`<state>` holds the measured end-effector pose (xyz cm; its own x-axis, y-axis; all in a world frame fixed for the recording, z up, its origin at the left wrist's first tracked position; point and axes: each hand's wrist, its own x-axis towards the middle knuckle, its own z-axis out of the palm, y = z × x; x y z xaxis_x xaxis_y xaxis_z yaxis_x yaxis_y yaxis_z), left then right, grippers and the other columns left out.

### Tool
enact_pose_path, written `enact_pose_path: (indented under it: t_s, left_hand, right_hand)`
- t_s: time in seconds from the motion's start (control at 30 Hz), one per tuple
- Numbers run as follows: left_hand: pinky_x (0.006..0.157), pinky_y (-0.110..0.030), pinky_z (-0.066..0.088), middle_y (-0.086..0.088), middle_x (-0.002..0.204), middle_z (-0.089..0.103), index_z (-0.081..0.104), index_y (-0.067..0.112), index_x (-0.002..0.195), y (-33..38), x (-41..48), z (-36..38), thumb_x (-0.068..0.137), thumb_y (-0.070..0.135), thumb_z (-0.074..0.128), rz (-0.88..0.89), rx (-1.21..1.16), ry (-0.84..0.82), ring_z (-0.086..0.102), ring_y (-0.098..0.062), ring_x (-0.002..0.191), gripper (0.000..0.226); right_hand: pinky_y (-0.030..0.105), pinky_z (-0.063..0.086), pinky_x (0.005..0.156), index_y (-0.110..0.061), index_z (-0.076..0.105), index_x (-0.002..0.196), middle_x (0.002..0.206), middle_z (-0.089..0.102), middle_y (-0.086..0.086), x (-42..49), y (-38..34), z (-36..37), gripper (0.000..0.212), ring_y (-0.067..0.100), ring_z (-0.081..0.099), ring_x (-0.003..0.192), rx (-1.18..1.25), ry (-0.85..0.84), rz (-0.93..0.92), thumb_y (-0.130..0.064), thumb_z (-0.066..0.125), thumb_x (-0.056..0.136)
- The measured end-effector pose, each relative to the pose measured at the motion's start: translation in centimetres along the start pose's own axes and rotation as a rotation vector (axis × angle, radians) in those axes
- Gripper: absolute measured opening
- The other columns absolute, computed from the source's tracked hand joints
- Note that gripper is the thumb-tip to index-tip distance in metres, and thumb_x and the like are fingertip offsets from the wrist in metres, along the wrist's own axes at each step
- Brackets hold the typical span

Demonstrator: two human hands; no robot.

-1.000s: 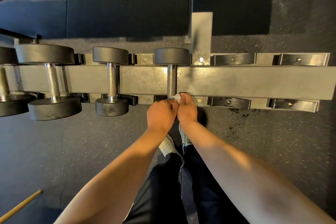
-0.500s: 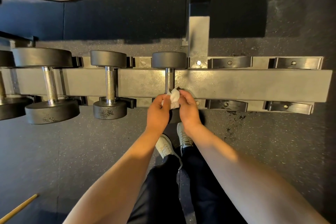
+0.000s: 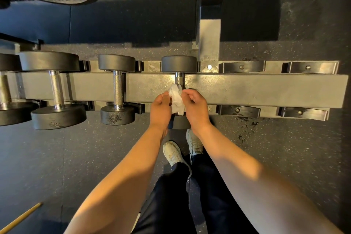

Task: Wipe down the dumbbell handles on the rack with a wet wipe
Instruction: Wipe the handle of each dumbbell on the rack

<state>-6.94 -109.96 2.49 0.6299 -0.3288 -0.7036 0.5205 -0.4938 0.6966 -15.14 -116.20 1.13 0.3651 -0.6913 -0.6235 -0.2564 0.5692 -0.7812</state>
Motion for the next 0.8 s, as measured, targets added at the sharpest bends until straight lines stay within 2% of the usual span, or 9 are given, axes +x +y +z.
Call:
enact_pose_path:
  t_s: [0.1, 0.17, 0.3, 0.37, 0.5, 0.67, 0.73, 0.8]
  left_hand:
    - [0.078, -0.024, 0.055, 0.001, 0.087, 0.072, 0.071, 0.021, 0.093, 0.1, -0.5, 0.1, 0.106, 0.034, 0.049, 0.001, -0.053, -0.056, 0.066, -0.009, 0.083, 0.029]
    - [0.072, -0.021, 0.055, 0.005, 0.081, 0.072, 0.070, 0.017, 0.095, 0.1, -0.7, 0.1, 0.103, 0.033, 0.055, 0.036, -0.056, -0.118, 0.066, -0.004, 0.077, 0.024]
    - [0.078, -0.035, 0.053, 0.001, 0.075, 0.063, 0.066, 0.010, 0.100, -0.3, 0.0, -0.3, 0.099, 0.022, 0.065, 0.037, -0.073, -0.078, 0.059, -0.011, 0.072, 0.012]
    - [0.082, -0.041, 0.054, -0.005, 0.084, 0.064, 0.066, 0.011, 0.098, -0.4, 0.4, -0.4, 0.101, 0.018, 0.061, 0.023, -0.120, -0.030, 0.060, -0.015, 0.078, 0.009]
    - [0.090, -0.034, 0.058, -0.004, 0.107, 0.073, 0.067, 0.019, 0.114, -0.8, 0.7, -0.5, 0.104, 0.005, 0.049, 0.031, -0.201, -0.016, 0.069, -0.019, 0.100, 0.025]
    - [0.096, -0.038, 0.056, -0.007, 0.126, 0.065, 0.051, 0.024, 0.140, -1.4, 1.1, -0.9, 0.101, -0.005, 0.048, 0.036, -0.225, 0.007, 0.065, -0.022, 0.112, 0.049]
    - [0.088, -0.035, 0.057, -0.007, 0.124, 0.065, 0.046, 0.022, 0.147, -1.4, 1.3, -1.2, 0.101, -0.003, 0.050, 0.025, -0.267, 0.025, 0.065, -0.018, 0.102, 0.052]
    - [0.071, -0.034, 0.053, -0.008, 0.104, 0.063, 0.046, 0.024, 0.146, -1.2, 1.4, -1.7, 0.101, 0.004, 0.055, 0.020, -0.274, 0.042, 0.058, -0.016, 0.081, 0.050]
  right_hand:
    - [0.015, 0.050, 0.077, -0.020, 0.067, 0.106, 0.108, 0.070, 0.005, 0.2, 0.2, 0.1, 0.013, 0.009, 0.063, 0.096, 0.003, 0.038, -0.007, -0.014, 0.055, 0.102]
    - [0.020, 0.052, 0.082, -0.019, 0.067, 0.106, 0.108, 0.070, 0.007, 0.1, 0.2, 0.1, 0.013, 0.010, 0.064, 0.097, -0.004, 0.032, -0.011, -0.016, 0.054, 0.103]
    - [0.021, 0.053, 0.087, -0.018, 0.065, 0.116, 0.114, 0.069, 0.005, -0.2, 0.2, -0.2, 0.018, 0.010, 0.064, 0.101, 0.034, -0.024, -0.003, -0.012, 0.054, 0.103]
    - [0.018, 0.050, 0.088, -0.023, 0.063, 0.120, 0.118, 0.067, 0.000, -0.3, 0.3, -0.3, 0.025, 0.008, 0.063, 0.105, 0.034, -0.047, 0.016, -0.007, 0.054, 0.102]
    - [0.014, 0.049, 0.087, -0.028, 0.063, 0.115, 0.114, 0.065, -0.008, -0.3, 0.0, -0.4, 0.036, 0.000, 0.061, 0.101, 0.031, 0.021, 0.013, 0.002, 0.050, 0.100]
    - [0.023, 0.053, 0.087, -0.030, 0.064, 0.112, 0.119, 0.065, -0.003, -0.3, -0.4, 0.1, 0.032, 0.013, 0.062, 0.108, -0.003, 0.114, -0.011, -0.005, 0.046, 0.103]
    - [0.020, 0.050, 0.090, -0.026, 0.064, 0.116, 0.114, 0.064, -0.007, -0.4, -0.8, 0.4, 0.023, 0.006, 0.060, 0.106, 0.004, 0.092, -0.007, -0.013, 0.050, 0.104]
    - [0.014, 0.046, 0.085, -0.020, 0.060, 0.126, 0.115, 0.062, -0.008, -0.6, -1.2, 0.7, 0.027, 0.001, 0.058, 0.104, 0.005, 0.012, 0.034, -0.024, 0.060, 0.100]
